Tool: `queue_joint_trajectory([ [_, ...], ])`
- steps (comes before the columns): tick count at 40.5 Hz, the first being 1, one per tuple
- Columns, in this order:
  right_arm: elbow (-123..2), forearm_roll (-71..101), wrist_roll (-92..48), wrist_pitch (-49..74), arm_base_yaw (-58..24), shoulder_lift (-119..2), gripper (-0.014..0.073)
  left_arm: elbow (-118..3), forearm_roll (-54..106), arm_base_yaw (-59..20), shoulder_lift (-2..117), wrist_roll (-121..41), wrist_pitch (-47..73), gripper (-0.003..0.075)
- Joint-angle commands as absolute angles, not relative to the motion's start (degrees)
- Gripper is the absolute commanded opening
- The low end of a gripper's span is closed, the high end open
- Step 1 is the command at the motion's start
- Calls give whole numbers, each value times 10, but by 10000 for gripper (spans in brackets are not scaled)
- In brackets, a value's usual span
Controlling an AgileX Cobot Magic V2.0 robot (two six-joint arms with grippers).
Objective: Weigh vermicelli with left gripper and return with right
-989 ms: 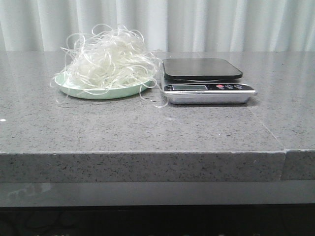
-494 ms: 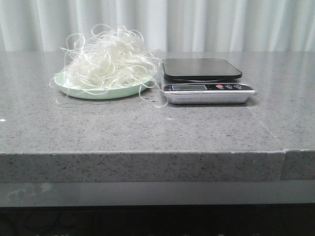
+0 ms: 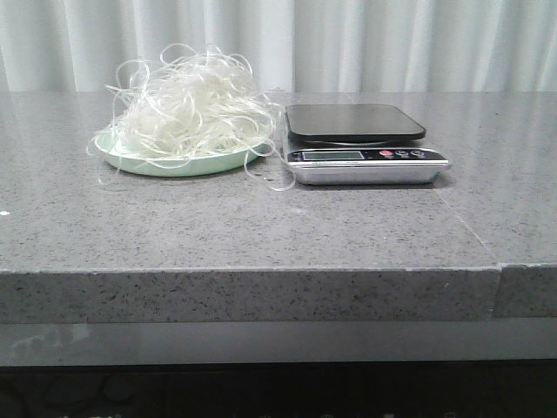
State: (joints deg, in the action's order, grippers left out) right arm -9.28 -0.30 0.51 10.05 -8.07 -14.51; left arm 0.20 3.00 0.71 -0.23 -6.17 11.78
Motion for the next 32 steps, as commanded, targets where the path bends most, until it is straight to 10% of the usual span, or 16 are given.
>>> queue_joint_trajectory([
  [1,-74,16,-6,32,-33,-123,151,6,34,3,-14,-56,75,137],
  [32,11,36,-6,33,-1,16,151,6,34,3,-14,-56,75,137],
])
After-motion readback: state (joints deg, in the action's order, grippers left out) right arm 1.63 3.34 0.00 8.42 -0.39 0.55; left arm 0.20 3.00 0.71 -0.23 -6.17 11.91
